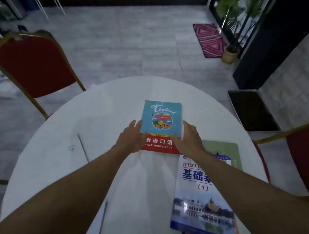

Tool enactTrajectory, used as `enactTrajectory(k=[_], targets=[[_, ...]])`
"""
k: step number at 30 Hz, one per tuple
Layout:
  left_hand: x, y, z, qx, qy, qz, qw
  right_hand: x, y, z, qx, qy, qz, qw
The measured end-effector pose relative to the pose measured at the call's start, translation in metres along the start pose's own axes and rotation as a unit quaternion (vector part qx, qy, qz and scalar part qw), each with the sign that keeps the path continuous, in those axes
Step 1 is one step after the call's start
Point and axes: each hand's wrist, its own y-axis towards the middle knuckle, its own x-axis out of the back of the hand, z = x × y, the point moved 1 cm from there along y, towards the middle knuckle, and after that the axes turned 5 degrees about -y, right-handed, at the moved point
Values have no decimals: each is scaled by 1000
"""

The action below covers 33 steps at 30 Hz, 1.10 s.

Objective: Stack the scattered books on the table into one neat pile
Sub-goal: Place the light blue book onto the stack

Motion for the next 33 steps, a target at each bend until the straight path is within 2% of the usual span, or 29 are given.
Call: enactTrajectory(k=[5, 7, 10, 16, 22, 28, 33], targets=[[-30, 16, 17, 57, -64, 54, 995, -29, 13, -17, -62, 41, 80, 994], [-40, 18, 18, 63, -94, 47, 992, -40, 18, -20, -87, 57, 94, 990], [-49, 20, 16, 78, -111, 30, 990, -51, 27, -19, -124, 11, 88, 988], [-44, 27, 26, 189, -190, -4, 963, -54, 45, -17, -194, 39, 126, 972], [-40, 14, 42, 189, -215, 2, 958, -69, 34, 0, -184, -7, 125, 975], [-33, -23, 58, 82, -174, 28, 981, -84, 6, 15, -160, -26, 149, 975], [-42, -71, 83, 101, -124, 54, 986, -98, -43, 19, -147, -38, 170, 974]])
